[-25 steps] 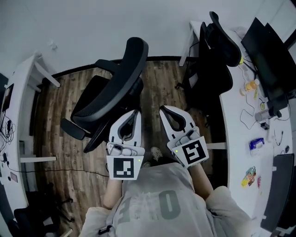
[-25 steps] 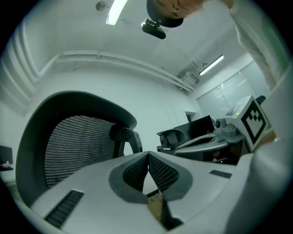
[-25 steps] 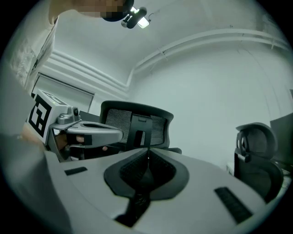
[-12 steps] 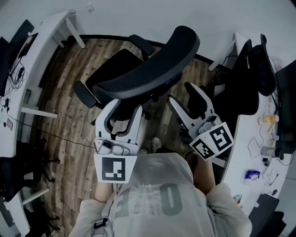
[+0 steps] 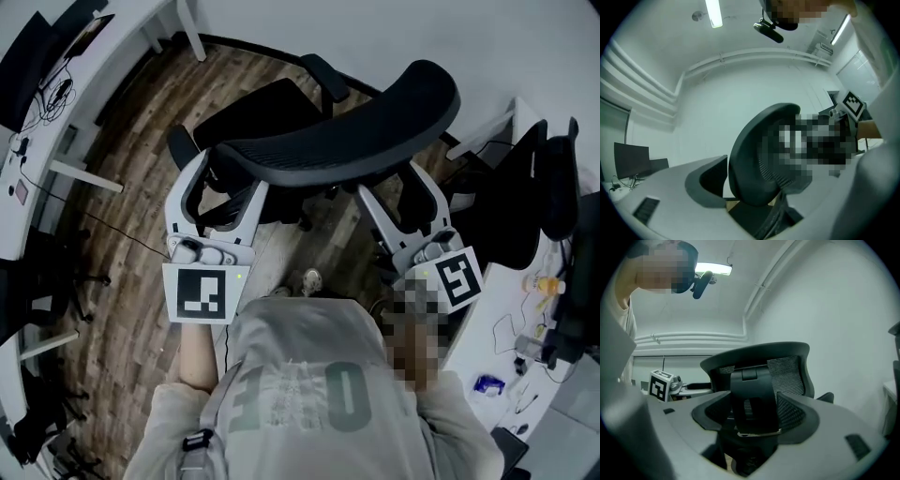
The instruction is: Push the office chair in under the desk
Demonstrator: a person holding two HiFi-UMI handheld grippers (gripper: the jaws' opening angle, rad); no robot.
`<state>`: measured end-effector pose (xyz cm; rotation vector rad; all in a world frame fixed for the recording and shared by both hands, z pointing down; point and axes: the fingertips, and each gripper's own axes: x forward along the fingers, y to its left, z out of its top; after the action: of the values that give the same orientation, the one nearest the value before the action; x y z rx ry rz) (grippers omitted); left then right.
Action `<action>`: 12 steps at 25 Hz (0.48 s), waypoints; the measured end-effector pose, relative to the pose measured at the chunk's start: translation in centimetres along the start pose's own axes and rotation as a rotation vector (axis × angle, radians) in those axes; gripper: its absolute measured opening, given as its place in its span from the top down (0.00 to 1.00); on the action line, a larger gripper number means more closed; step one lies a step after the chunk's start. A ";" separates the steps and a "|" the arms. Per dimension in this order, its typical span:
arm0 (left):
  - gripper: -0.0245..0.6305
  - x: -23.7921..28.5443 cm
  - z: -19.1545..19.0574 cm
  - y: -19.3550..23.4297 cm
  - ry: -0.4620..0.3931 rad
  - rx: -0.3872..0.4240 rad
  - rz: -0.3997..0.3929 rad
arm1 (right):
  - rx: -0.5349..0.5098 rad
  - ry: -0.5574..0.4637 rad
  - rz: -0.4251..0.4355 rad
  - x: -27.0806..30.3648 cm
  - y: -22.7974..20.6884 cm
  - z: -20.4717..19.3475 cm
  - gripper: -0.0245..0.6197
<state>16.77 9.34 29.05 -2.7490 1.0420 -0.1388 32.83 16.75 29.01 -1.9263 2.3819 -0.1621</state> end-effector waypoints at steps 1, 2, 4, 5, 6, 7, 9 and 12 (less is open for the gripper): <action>0.52 0.5 -0.3 0.1 0.018 0.005 -0.003 | 0.002 0.009 0.011 0.0 0.0 0.0 0.52; 0.52 1.0 -0.6 0.2 0.037 0.006 -0.005 | 0.002 0.020 0.023 0.1 0.0 0.0 0.52; 0.52 1.7 -0.9 0.8 0.064 0.007 0.007 | -0.008 0.039 0.044 0.6 0.1 0.0 0.52; 0.53 1.9 -1.0 1.3 0.071 0.010 0.021 | -0.015 0.044 0.051 0.9 0.1 0.1 0.52; 0.55 2.0 -1.0 1.6 0.073 0.014 0.034 | -0.023 0.045 0.056 1.1 0.1 0.1 0.52; 0.58 2.0 -1.0 1.9 0.069 0.016 0.041 | -0.030 0.042 0.061 1.2 0.2 0.1 0.52; 0.59 2.0 -0.8 2.0 0.054 0.013 0.046 | -0.039 0.034 0.071 1.3 0.3 0.2 0.52; 0.59 1.9 -0.8 2.0 0.049 0.011 0.060 | -0.058 0.042 0.080 1.5 0.4 0.4 0.52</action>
<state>16.74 6.53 29.39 -2.7145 1.1311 -0.2037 32.18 15.31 28.62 -1.8663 2.5130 -0.1317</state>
